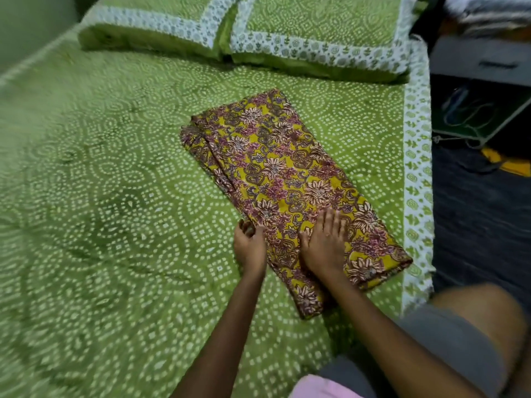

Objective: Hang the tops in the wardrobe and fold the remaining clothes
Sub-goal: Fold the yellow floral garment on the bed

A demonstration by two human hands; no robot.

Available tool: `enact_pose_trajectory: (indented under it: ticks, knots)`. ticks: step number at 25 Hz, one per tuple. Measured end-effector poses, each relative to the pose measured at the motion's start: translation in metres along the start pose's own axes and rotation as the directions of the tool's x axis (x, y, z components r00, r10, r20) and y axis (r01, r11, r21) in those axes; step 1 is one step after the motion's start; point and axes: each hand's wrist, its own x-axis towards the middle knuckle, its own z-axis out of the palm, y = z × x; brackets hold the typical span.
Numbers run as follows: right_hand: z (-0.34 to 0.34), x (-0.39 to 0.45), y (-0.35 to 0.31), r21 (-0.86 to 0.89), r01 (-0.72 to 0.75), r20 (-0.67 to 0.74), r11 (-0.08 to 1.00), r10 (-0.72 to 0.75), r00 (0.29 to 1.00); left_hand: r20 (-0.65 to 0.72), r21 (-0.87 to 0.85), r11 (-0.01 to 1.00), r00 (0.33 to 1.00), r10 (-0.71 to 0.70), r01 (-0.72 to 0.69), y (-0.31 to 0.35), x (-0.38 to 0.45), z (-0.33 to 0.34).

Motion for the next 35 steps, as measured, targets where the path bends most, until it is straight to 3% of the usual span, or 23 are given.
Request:
enact_pose_trajectory:
  ticks: [2, 5, 6, 8, 10, 11, 13, 16, 19, 21, 23, 25, 26, 32, 35]
  knots:
    - [0.002, 0.002, -0.027, 0.144, 0.146, 0.048, 0.979, -0.154, 0.987, 0.003, -0.106, 0.992, 0.997, -0.072, 0.072, 0.007, 0.018, -0.009]
    - [0.009, 0.023, -0.06, 0.146, 0.355, 0.059, 0.923, -0.366, 0.929, 0.046, -0.184, 0.978, 0.995, -0.094, 0.101, 0.017, 0.03, -0.012]
    - [0.011, 0.032, -0.065, 0.195, 0.324, 0.004, 0.926, -0.331, 0.944, 0.04, -0.175, 0.981, 0.996, -0.075, 0.08, 0.019, 0.031, -0.011]
    - [0.013, 0.045, -0.066, 0.466, 0.146, -0.048, 0.873, -0.139, 0.989, 0.028, -0.125, 0.991, 0.999, -0.035, 0.039, 0.016, 0.031, -0.013]
    - [0.017, 0.051, -0.057, 0.716, 0.014, 0.016, 0.698, -0.037, 0.999, 0.028, -0.048, 0.999, 1.0, -0.011, 0.012, 0.008, 0.036, -0.014]
    - [0.018, 0.051, -0.053, 0.761, 0.005, 0.031, 0.648, -0.044, 0.999, 0.051, 0.0, 1.0, 0.999, 0.004, -0.004, 0.005, 0.038, -0.016]
    - [0.019, 0.048, -0.051, 0.732, 0.079, 0.005, 0.677, -0.122, 0.993, 0.106, 0.077, 0.997, 0.994, 0.012, -0.021, 0.003, 0.04, -0.017]
    - [0.028, 0.043, -0.052, 0.49, 0.267, -0.039, 0.83, -0.285, 0.958, 0.144, 0.11, 0.994, 0.989, -0.022, 0.006, 0.013, 0.039, -0.013]
    - [0.031, 0.044, -0.052, 0.383, 0.354, -0.087, 0.853, -0.348, 0.933, 0.254, 0.119, 0.991, 0.967, 0.029, -0.061, 0.023, 0.038, -0.007]
    - [0.028, 0.045, -0.053, 0.59, 0.234, -0.083, 0.773, -0.23, 0.97, 0.247, 0.102, 0.988, 0.965, 0.084, -0.112, 0.022, 0.037, -0.008]
    - [0.018, 0.051, -0.05, 0.838, -0.027, 0.089, 0.544, -0.088, 0.992, 0.165, 0.058, 0.994, 0.983, 0.083, -0.093, 0.019, 0.037, -0.012]
    - [0.009, 0.058, -0.041, 0.926, -0.217, 0.246, 0.309, -0.057, 0.968, 0.098, 0.022, 1.0, 0.995, 0.017, -0.019, 0.016, 0.039, -0.019]
    - [0.005, 0.06, -0.036, 0.933, -0.266, 0.288, 0.242, -0.06, 0.956, 0.097, 0.009, 1.0, 0.995, -0.013, 0.012, 0.015, 0.039, -0.022]
    - [0.006, 0.057, -0.036, 0.926, -0.264, 0.269, 0.271, 0.02, 0.963, 0.128, 0.042, 0.999, 0.992, 0.01, -0.016, 0.012, 0.032, -0.026]
    - [0.005, 0.054, -0.042, 0.919, -0.181, 0.162, 0.35, 0.084, 0.983, 0.142, 0.118, 0.993, 0.99, -0.007, -0.01, 0.013, 0.029, -0.024]
